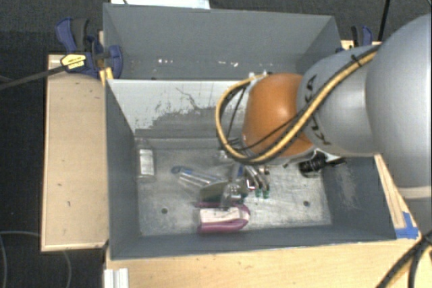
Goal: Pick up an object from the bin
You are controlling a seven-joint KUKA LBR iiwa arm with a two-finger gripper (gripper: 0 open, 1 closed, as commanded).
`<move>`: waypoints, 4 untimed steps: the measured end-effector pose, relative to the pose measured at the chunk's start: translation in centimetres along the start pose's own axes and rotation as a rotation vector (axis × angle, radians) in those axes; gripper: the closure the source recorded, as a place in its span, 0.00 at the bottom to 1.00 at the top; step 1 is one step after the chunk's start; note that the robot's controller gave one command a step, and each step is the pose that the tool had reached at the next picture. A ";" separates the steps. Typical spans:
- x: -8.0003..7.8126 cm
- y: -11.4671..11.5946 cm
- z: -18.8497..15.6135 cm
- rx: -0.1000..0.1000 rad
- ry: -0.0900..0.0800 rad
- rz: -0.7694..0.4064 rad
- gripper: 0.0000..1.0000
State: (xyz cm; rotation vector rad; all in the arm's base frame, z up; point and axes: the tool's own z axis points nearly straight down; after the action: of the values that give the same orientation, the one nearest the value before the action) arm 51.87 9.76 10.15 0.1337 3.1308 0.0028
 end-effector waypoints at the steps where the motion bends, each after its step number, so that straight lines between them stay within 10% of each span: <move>1: 0.5 1.8 -0.3 -0.001 0.001 0.112 0.00; 3: 0.2 1.0 2.3 -0.005 0.007 0.264 0.00; 4: 0.4 1.1 2.2 -0.005 0.015 0.263 1.00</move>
Offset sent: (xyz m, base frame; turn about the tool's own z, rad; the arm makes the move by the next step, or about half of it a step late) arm -0.0047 0.0174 0.0029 0.1135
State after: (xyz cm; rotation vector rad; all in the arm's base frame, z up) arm 51.62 10.94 7.96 0.5463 3.1008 0.0138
